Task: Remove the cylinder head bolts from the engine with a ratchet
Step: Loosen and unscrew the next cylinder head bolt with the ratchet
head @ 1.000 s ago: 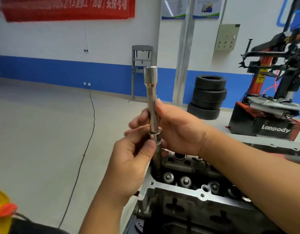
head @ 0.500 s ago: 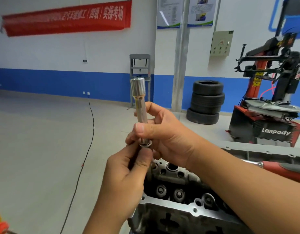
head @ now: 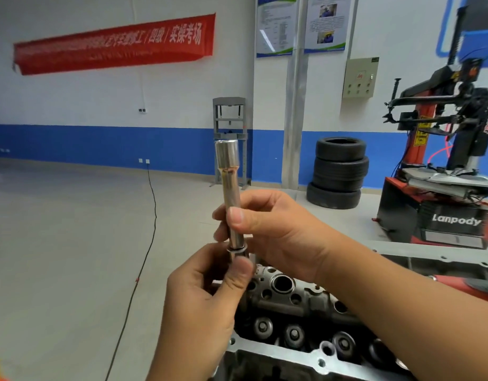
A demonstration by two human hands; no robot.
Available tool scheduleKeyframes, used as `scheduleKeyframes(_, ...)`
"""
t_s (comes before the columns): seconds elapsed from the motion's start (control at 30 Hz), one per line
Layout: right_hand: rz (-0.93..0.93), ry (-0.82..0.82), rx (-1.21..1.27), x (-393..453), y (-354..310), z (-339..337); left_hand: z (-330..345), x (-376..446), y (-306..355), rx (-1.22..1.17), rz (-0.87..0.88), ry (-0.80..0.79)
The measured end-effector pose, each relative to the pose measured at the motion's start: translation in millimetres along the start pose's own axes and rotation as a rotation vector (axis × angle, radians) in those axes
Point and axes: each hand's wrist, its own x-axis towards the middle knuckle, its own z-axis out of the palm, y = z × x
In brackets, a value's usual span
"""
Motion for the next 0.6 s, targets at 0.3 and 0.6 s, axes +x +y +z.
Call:
scheduleKeyframes(0.3,0.032,-0.043,-0.001,2.7,3.5,-1.1,-2.2,3.0,3.8,-0.140,0.039,0.001)
scheduleKeyframes(0.6,0.039,-0.025,-0.046,-0.1,0.3,3.4,0.3,-0.3,6.8,-0.339,-0.077,-0.090)
